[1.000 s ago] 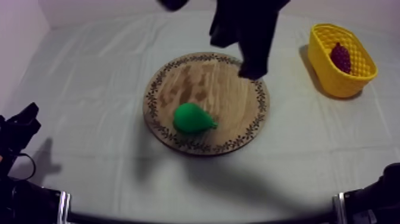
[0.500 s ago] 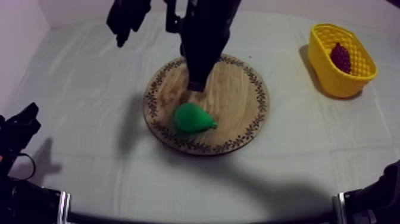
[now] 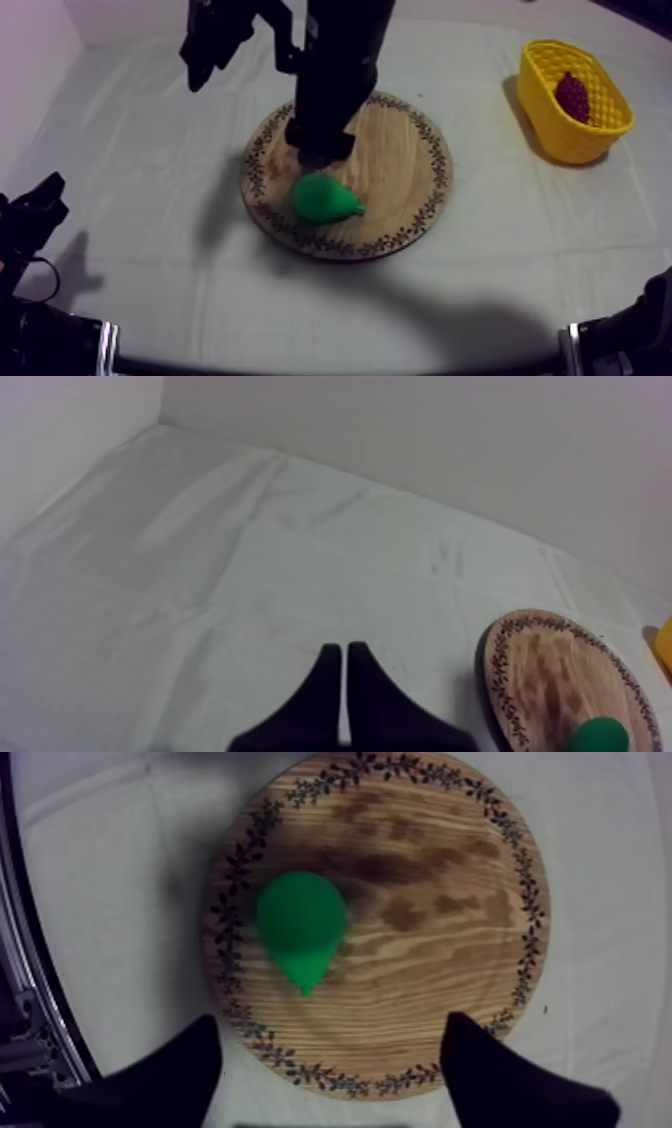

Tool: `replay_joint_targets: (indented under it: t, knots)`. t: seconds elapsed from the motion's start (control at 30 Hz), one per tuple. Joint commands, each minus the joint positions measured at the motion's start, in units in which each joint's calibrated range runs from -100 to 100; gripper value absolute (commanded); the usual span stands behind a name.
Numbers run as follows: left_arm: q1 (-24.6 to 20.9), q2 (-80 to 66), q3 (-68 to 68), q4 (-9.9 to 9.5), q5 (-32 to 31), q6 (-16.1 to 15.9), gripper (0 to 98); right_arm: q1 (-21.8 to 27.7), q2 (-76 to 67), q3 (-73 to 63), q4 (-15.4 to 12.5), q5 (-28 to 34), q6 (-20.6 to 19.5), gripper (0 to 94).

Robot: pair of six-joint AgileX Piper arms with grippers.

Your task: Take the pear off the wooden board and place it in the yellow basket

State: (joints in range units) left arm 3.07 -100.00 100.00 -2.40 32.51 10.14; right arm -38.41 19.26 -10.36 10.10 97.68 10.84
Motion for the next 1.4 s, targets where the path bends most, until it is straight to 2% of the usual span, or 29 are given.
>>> replay_joint_targets:
  t: [0.0,0.2,0.5,1.0,1.37]
  knots:
    - [0.0,0.0,0.0,-0.02,0.0,0.0,0.1,-0.2,0.1,0.5,0.7,0.1,0.1,70.7]
    - [0.0,0.0,0.0,-0.02,0.0,0.0,0.1,-0.9,0.9,1.5,1.4,-0.1,2.0,72.0]
    - [0.0,0.0,0.0,-0.02,0.0,0.0,0.1,-0.7,4.2,1.9,0.0,-1.8,4.5,71.9]
    - [0.0,0.0,0.0,-0.02,0.0,0.0,0.1,0.8,13.5,5.6,-0.9,-11.0,5.9,70.3]
    - [0.0,0.0,0.0,-0.02,0.0,0.0,0.1,0.6,19.1,4.5,-2.0,-13.4,7.4,67.1]
